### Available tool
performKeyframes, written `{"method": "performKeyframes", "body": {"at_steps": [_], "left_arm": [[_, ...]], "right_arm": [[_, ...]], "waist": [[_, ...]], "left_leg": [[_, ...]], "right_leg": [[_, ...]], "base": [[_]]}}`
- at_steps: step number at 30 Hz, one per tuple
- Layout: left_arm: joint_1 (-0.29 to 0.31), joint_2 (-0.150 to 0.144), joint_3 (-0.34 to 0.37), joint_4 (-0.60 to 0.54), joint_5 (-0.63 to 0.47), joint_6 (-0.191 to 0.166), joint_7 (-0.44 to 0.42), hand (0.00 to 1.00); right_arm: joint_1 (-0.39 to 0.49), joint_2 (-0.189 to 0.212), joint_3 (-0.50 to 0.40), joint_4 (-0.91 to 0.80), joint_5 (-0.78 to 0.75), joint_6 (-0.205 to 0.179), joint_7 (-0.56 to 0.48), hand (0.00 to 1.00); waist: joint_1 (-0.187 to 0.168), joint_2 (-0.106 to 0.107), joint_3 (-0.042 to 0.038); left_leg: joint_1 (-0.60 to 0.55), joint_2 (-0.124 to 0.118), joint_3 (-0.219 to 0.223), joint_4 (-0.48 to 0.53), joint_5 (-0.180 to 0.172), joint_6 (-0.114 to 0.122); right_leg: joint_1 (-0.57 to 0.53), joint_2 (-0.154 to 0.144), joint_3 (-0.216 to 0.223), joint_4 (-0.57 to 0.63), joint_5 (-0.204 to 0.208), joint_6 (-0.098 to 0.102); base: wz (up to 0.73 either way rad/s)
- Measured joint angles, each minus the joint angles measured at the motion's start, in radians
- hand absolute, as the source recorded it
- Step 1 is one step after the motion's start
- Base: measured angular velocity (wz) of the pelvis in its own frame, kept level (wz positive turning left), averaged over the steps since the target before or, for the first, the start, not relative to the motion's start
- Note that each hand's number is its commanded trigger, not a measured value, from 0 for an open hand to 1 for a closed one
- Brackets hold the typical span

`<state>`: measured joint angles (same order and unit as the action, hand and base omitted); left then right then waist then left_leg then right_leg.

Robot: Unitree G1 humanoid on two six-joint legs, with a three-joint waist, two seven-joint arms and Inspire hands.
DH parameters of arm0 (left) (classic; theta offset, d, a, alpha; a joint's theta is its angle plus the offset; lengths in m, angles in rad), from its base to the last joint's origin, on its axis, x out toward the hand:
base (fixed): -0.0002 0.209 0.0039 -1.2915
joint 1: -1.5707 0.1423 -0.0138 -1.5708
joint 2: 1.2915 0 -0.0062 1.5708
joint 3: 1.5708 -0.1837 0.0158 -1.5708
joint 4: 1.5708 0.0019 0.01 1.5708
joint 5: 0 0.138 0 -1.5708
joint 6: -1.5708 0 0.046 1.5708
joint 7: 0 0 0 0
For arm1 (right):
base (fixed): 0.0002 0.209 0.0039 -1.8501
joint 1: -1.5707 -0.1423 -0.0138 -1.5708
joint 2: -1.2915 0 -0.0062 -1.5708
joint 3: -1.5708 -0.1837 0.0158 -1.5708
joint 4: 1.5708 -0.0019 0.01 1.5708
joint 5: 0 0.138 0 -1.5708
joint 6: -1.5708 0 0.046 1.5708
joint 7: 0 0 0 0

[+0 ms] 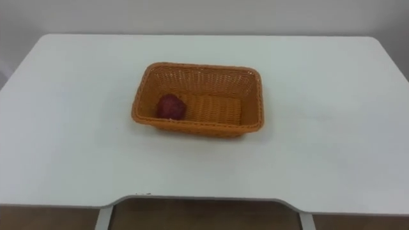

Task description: Pick and place apple

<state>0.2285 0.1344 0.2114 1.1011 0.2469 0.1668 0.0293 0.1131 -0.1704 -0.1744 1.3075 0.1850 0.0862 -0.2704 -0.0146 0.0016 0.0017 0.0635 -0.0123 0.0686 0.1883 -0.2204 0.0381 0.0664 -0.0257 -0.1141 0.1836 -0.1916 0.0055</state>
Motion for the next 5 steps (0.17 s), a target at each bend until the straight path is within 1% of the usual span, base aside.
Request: {"method": "performKeyframes", "body": {"at_steps": [5], "left_arm": [[-0.023,-0.005,0.000,0.001,0.000,-0.006,-0.002,0.00]], "right_arm": [[-0.009,0.001,0.036,0.000,-0.043,-0.003,0.035,0.00]], "waist": [[0.015,0.011,0.0024]], "left_leg": [[0.000,0.000,0.003,-0.004,0.000,-0.001]], "right_leg": [[0.001,0.001,0.000,0.000,0.000,0.000]], "base": [[0.00]]}}
